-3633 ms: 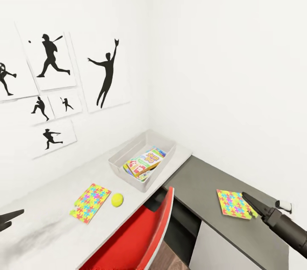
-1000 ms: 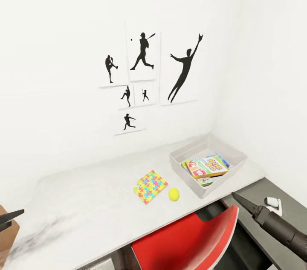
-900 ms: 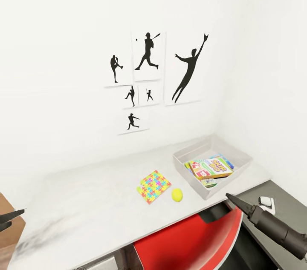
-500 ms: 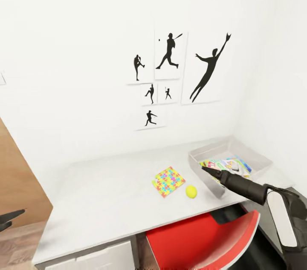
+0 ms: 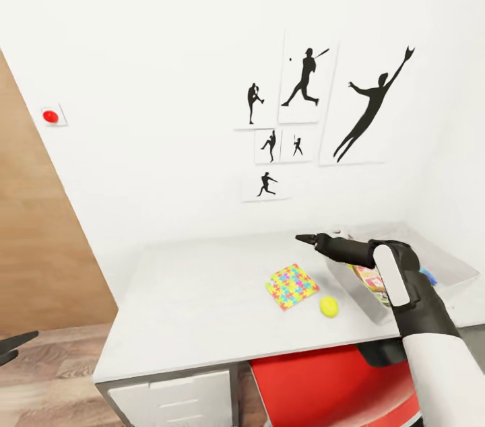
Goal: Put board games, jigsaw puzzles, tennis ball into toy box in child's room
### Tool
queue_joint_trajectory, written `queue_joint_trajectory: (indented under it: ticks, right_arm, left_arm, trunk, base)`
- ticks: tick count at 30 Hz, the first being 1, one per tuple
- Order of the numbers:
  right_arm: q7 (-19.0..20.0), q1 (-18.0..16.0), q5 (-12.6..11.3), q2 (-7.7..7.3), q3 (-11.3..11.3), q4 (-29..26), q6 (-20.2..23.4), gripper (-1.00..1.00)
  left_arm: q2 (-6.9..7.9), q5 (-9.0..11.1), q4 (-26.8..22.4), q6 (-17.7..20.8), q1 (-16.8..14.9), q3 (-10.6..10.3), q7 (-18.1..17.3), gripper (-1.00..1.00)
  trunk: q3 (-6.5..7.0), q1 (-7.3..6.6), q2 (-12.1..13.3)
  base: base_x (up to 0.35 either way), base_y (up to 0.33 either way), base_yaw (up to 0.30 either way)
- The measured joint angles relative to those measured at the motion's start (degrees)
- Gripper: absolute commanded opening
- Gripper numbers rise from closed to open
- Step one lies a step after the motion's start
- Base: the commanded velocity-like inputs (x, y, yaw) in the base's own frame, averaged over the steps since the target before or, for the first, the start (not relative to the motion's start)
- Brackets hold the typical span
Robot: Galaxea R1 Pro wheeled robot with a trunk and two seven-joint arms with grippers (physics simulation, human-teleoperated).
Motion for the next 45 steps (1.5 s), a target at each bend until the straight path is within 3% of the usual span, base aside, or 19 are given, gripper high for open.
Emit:
queue_joint_trajectory:
  ticks: [4,9,13,28,45]
  right_arm:
    - [-1.7,-2.9,0.0,0.05,0.2,4.0,0.0,1.0]
    - [-7.3,-5.9,0.0,0.1,0.2,8.0,0.0,1.0]
    - [-9.5,-8.1,0.0,0.07,0.2,11.6,0.0,1.0]
    - [-10.1,-8.7,0.0,-0.67,0.4,12.9,0.0,1.0]
    - [-10.1,-8.7,0.0,-0.8,0.4,13.0,0.0,1.0]
  left_arm:
    - [0.01,0.0,0.0,0.0,0.0,0.0,0.0,1.0]
    - [0.0,0.0,0.0,0.0,0.0,0.0,0.0,1.0]
    - [0.01,0.0,0.0,0.0,0.0,0.1,0.0,1.0]
    - [0.02,0.0,0.0,0.0,0.0,1.5,0.0,1.0]
    - [0.0,0.1,0.0,0.0,0.0,1.9,0.0,1.0]
  trunk:
    - [-0.21,0.0,0.0]
    - [-0.51,0.0,0.0]
    - [-0.73,0.0,0.0]
    - [-0.81,0.0,0.0]
    - [-0.81,-0.01,0.0]
  base:
    - [0.0,0.0,0.252]
    - [0.0,0.0,0.23]
    - [0.0,0.0,0.161]
    - [0.002,0.001,0.009]
    - [0.137,0.04,0.0]
